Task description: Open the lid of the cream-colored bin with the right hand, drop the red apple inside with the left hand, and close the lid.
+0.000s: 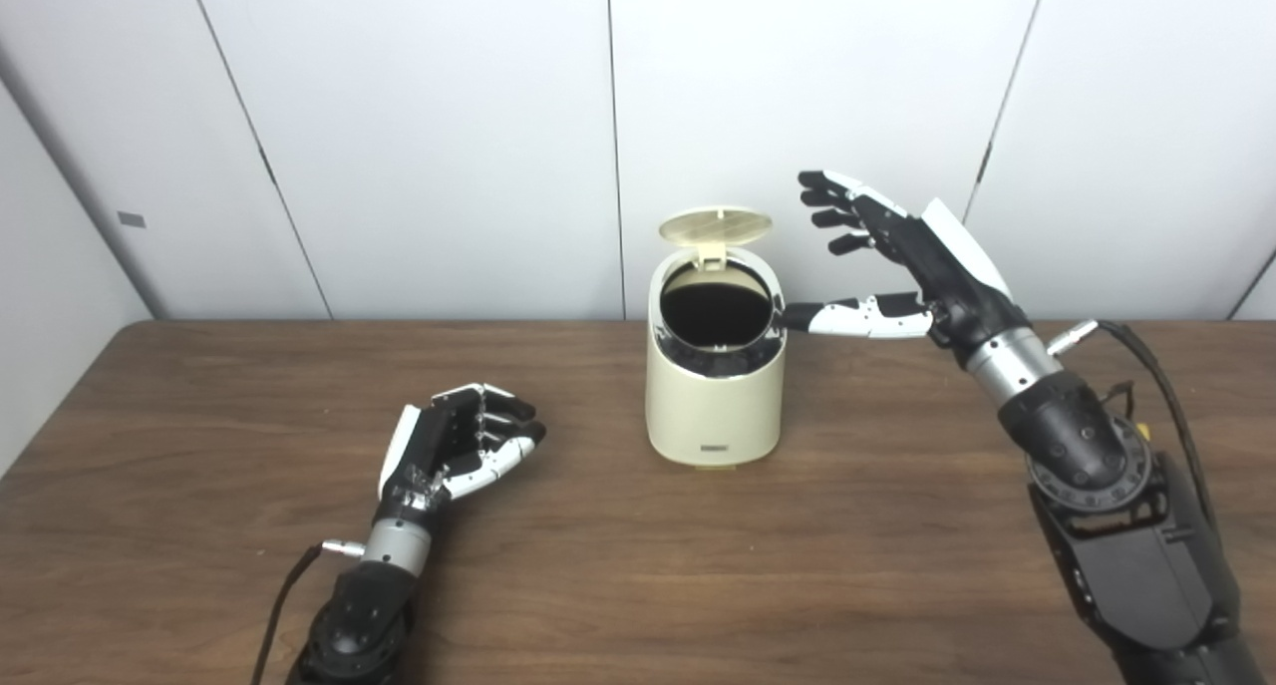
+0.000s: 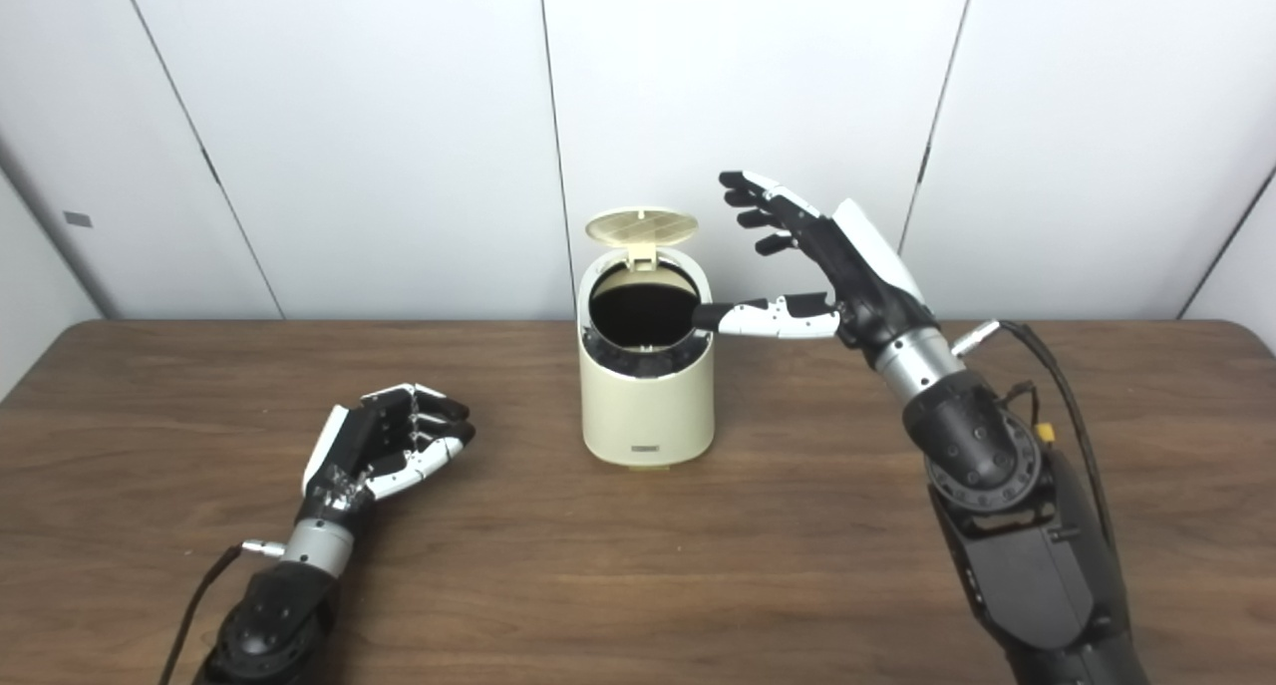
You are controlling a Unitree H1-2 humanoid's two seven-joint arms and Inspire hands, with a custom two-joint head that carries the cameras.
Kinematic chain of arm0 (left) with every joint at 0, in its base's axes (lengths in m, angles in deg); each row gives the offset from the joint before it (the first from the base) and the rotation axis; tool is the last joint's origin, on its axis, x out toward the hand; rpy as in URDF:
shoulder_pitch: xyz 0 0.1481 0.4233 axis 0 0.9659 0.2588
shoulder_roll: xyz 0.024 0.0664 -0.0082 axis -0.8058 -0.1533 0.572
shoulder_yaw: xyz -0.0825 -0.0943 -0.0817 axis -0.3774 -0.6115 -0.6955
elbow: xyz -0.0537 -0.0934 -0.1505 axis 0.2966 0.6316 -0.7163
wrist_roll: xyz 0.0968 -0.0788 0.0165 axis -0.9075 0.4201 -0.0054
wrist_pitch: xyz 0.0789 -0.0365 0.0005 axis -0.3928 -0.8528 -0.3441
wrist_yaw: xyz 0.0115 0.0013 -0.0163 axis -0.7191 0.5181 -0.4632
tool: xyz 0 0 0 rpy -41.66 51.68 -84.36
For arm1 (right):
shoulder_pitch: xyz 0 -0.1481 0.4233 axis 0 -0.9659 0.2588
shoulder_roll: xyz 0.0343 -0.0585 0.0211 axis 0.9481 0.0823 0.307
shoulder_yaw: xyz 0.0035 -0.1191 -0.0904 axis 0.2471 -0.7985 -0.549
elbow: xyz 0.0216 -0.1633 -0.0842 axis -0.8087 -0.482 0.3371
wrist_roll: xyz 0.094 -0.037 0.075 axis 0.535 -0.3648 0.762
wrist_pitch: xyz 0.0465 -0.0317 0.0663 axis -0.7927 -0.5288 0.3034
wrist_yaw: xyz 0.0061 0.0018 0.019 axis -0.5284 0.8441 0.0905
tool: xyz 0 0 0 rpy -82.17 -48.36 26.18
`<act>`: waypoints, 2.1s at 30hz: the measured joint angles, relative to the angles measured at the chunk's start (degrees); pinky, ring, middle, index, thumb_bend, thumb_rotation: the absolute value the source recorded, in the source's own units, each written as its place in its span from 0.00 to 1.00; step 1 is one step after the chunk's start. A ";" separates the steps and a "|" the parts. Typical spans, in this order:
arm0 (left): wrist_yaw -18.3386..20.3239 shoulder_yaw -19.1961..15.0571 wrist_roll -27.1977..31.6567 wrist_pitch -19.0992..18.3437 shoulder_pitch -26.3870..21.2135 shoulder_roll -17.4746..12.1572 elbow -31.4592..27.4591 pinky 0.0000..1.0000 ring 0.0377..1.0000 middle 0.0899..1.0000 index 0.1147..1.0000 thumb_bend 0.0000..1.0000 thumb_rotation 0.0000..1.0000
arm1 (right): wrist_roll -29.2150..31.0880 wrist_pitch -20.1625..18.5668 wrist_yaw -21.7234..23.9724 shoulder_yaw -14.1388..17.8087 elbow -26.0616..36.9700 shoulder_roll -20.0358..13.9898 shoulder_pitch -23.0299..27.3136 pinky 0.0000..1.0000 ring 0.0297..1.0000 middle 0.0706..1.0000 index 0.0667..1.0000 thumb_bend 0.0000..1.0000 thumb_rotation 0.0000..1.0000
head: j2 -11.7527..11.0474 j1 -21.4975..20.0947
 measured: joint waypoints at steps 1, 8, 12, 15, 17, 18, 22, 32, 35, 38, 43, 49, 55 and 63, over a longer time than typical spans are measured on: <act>0.01 -0.02 0.05 -0.01 -0.01 0.01 0.00 0.41 0.50 0.56 0.43 0.50 0.06 | -0.82 0.05 0.12 -0.39 -0.76 -0.75 1.19 0.67 0.79 0.83 0.85 0.71 0.50 | 0.00 0.00; -0.06 -0.09 0.08 -0.02 -0.03 0.04 0.08 0.43 0.52 0.56 0.43 0.50 0.06 | -1.72 -0.01 1.37 -1.51 -3.88 -2.47 6.66 0.68 0.80 0.82 0.84 0.72 0.43 | 0.00 0.00; -0.09 -0.10 0.09 0.04 -0.03 0.12 0.23 0.42 0.52 0.57 0.43 0.50 0.06 | -3.69 -0.43 2.15 -2.95 -4.05 -2.46 7.06 0.76 0.86 0.83 0.84 0.71 0.44 | -0.26 0.18; -0.10 -0.15 0.15 0.06 -0.03 0.16 0.27 0.42 0.51 0.57 0.43 0.50 0.06 | -4.61 -0.46 2.85 -3.36 -4.13 -2.46 7.40 0.74 0.87 0.84 0.84 0.72 0.44 | -0.26 0.18; -0.08 -0.25 0.34 0.34 -0.06 0.19 0.51 0.41 0.51 0.56 0.43 0.51 0.06 | -4.88 -0.53 3.66 -3.46 -4.13 -2.47 7.64 0.75 0.88 0.85 0.83 0.72 0.46 | -0.26 0.18; -0.08 -0.28 0.39 0.45 -0.11 0.21 0.66 0.41 0.51 0.56 0.43 0.51 0.06 | -5.11 -0.60 3.99 -3.65 -4.13 -2.47 7.74 0.75 0.88 0.86 0.83 0.72 0.47 | -0.26 0.18; -0.08 -0.24 0.31 0.55 -0.18 0.21 0.75 0.41 0.51 0.56 0.43 0.50 0.06 | -6.28 -0.54 4.31 -4.52 -4.13 -2.45 7.78 0.72 0.88 0.86 0.81 0.75 0.49 | -0.26 0.18; -0.11 -0.14 0.26 0.53 -0.19 0.21 0.74 0.42 0.51 0.56 0.43 0.50 0.06 | -8.06 -0.24 5.39 -6.40 -2.53 -2.39 7.76 0.74 0.90 0.86 0.82 0.72 0.47 | -0.18 0.35; -0.13 -0.14 0.26 0.55 -0.19 0.26 0.74 0.41 0.50 0.56 0.43 0.50 0.06 | -8.04 -0.06 6.10 -6.67 -0.87 -2.38 7.74 0.74 0.90 0.85 0.81 0.70 0.46 | -0.18 0.53; -0.15 -0.14 0.26 0.67 -0.19 0.27 0.75 0.41 0.50 0.56 0.43 0.50 0.06 | -7.97 0.02 6.48 -7.04 0.68 -2.39 7.57 0.76 0.90 0.85 0.82 0.70 0.48 | -0.18 0.62; -0.36 -0.14 0.25 0.67 -0.19 0.28 0.77 0.41 0.50 0.56 0.43 0.50 0.06 | -7.12 1.02 7.86 -7.49 1.54 -2.39 7.25 0.79 0.91 0.86 0.82 0.70 0.50 | -0.18 0.62; -0.43 -0.19 0.26 0.57 -0.19 0.41 0.74 0.41 0.51 0.56 0.43 0.50 0.05 | -7.02 1.08 8.95 -7.56 2.23 -2.39 7.09 0.78 0.91 0.85 0.83 0.70 0.50 | 0.26 0.79; -0.62 -0.19 0.20 0.35 -0.18 0.42 0.61 0.41 0.51 0.56 0.43 0.50 0.06 | -6.87 1.86 9.85 -7.67 2.35 -2.40 6.91 0.78 0.90 0.83 0.82 0.70 0.51 | 0.44 0.79; -0.61 -0.20 0.11 0.19 -0.18 0.44 0.48 0.41 0.51 0.56 0.43 0.50 0.06 | -6.88 2.67 10.17 -7.76 2.28 -2.40 6.10 0.78 0.89 0.81 0.79 0.72 0.51 | 0.79 0.79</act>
